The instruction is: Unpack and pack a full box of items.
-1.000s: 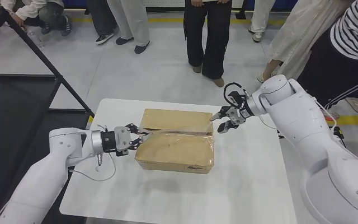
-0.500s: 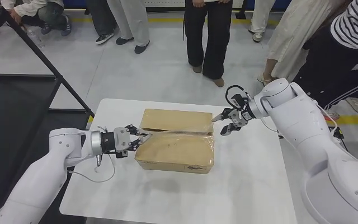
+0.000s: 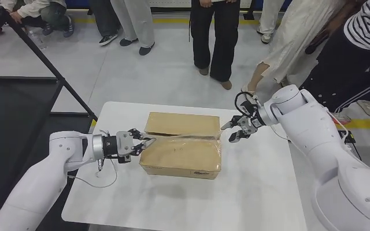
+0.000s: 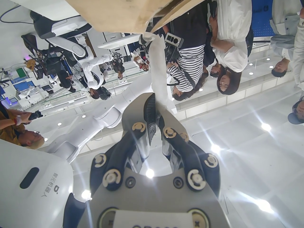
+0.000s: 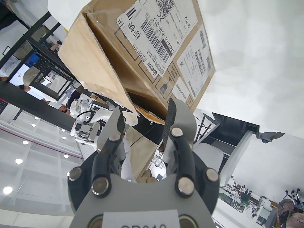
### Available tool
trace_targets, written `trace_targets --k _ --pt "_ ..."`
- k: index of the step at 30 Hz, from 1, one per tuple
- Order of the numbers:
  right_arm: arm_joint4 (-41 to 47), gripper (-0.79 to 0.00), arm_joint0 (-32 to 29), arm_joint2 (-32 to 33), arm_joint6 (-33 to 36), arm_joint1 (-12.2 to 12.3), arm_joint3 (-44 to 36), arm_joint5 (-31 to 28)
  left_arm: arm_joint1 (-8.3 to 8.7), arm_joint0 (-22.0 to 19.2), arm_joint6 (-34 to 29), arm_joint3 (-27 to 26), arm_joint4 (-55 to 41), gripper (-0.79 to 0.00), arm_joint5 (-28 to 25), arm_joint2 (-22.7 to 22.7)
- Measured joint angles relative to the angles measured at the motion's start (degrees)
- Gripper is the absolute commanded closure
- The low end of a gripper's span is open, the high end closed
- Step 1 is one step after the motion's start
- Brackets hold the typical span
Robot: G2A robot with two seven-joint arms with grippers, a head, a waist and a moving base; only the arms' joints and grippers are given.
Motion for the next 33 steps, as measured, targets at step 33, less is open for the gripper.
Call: trace_targets --k 33 --pt "4.0 -0.400 -1.2 -1.4 -0.2 1.5 0.0 0.2 1.31 -3.1 -0.5 3.2 -2.7 0.000 0.0 4.1"
